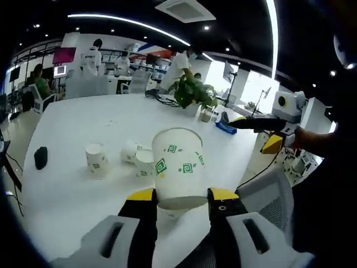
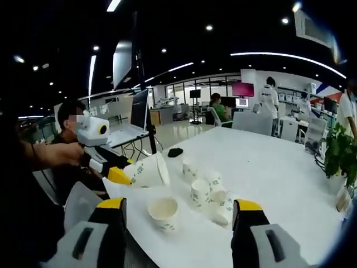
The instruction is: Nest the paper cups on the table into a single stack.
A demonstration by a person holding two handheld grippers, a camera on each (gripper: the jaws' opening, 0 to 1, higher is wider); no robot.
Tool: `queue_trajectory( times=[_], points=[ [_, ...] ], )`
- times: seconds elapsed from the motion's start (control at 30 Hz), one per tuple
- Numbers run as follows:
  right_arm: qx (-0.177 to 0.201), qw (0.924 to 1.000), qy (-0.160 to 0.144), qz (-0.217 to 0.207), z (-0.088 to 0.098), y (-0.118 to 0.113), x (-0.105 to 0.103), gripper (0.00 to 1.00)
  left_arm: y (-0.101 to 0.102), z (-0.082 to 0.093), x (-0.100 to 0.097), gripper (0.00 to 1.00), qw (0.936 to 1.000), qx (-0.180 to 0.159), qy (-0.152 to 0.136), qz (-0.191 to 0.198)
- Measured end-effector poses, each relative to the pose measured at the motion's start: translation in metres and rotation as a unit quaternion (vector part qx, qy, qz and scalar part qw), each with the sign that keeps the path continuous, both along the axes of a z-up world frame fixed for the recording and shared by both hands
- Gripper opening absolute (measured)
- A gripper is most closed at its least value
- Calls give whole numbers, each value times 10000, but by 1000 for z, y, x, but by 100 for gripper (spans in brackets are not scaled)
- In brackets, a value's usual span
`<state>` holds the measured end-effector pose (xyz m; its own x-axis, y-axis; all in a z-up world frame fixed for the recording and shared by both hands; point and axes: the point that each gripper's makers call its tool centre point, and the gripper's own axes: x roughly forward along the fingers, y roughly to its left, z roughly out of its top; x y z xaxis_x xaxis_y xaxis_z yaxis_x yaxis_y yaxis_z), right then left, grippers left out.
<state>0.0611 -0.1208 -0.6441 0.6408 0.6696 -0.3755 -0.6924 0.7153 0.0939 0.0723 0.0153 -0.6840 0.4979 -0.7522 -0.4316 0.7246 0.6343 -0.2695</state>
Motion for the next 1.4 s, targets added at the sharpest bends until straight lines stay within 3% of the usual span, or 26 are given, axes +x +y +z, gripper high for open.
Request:
queue_trajectory(
  times=[0.37, 0.97, 1.4],
  points=[
    [665, 9962, 237, 503, 9, 23, -11, 70, -24, 0, -18, 34, 9970, 61, 63, -765],
    [1292, 9833, 705, 1074, 10, 45, -22, 43, -47, 6, -45, 34, 9864, -126, 104, -1634],
    [1757, 9700, 1144, 1230, 10, 54, -31, 21, -55, 5, -53, 34, 9791, -59, -149, -2027]
  ],
)
